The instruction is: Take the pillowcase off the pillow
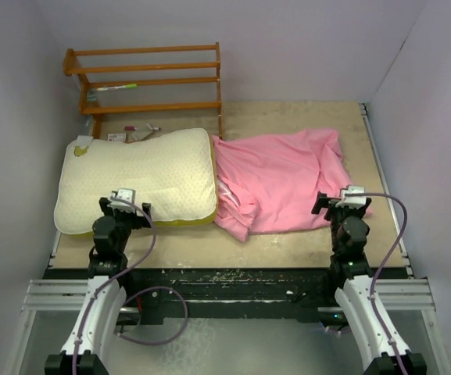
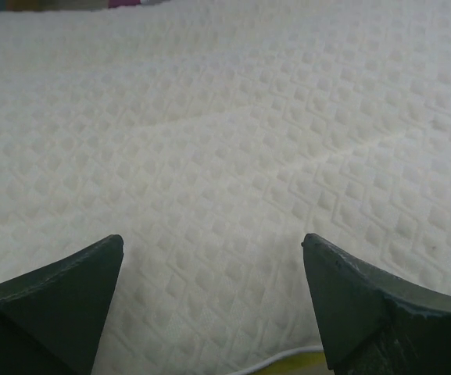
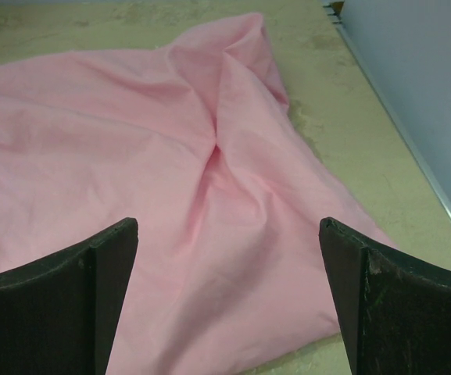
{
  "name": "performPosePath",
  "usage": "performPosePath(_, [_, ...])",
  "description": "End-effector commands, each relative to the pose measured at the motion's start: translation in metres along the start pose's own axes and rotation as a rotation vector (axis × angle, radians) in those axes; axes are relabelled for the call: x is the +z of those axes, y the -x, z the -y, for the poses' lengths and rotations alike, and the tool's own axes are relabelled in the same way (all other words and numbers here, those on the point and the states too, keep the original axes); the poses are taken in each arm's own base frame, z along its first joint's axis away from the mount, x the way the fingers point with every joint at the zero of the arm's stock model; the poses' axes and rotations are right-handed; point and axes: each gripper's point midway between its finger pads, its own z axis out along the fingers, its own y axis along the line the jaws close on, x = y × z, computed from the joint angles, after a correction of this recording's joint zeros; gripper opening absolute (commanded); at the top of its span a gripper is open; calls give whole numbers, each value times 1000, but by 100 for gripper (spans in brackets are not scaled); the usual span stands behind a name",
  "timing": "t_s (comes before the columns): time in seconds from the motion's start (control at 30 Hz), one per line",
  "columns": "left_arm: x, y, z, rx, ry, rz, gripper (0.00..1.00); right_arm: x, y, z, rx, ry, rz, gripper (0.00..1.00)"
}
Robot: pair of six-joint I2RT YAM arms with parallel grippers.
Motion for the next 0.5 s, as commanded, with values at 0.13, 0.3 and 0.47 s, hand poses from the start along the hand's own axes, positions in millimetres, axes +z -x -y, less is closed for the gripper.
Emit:
performPosePath(0.13, [0, 23, 4, 8, -30, 82, 99, -3, 9, -13, -23, 90, 47, 100])
performPosePath(0.3, [4, 21, 4, 14, -34, 64, 99, -5, 9, -19, -6, 122, 65, 100])
performPosePath(0.47, [4, 22, 7, 20, -50, 64, 99, -5, 9, -19, -5, 122, 65, 100])
